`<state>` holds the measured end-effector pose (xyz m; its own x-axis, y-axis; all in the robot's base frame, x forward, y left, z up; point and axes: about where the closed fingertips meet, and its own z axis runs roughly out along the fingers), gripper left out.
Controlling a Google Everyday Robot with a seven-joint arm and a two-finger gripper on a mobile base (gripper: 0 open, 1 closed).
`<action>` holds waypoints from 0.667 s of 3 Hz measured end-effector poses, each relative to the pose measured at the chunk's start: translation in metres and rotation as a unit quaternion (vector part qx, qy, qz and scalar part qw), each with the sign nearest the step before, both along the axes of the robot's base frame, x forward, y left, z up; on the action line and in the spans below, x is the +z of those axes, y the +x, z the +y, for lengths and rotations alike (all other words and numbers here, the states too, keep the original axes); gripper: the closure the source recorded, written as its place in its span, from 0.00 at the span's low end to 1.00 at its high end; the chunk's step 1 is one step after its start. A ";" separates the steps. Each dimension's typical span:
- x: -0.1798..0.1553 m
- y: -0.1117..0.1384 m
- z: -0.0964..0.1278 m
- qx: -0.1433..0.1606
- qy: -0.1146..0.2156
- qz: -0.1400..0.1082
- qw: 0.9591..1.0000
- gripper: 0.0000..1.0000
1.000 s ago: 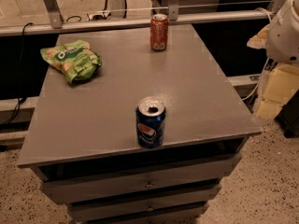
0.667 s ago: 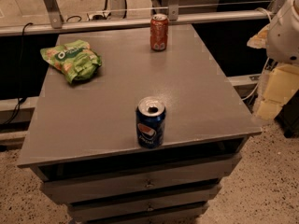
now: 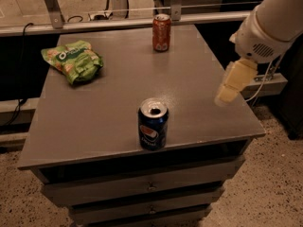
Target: Move coke can near pepsi can
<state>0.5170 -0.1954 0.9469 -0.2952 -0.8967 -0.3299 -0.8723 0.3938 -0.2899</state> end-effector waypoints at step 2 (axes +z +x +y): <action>-0.021 0.130 0.035 -0.047 0.083 -0.063 0.993 0.00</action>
Offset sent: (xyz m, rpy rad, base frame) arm 0.2137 0.0548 -0.0250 0.2801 -0.2124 -0.1435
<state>0.6469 -0.1607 0.9259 -0.3222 -0.7976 -0.5100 -0.7902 0.5232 -0.3191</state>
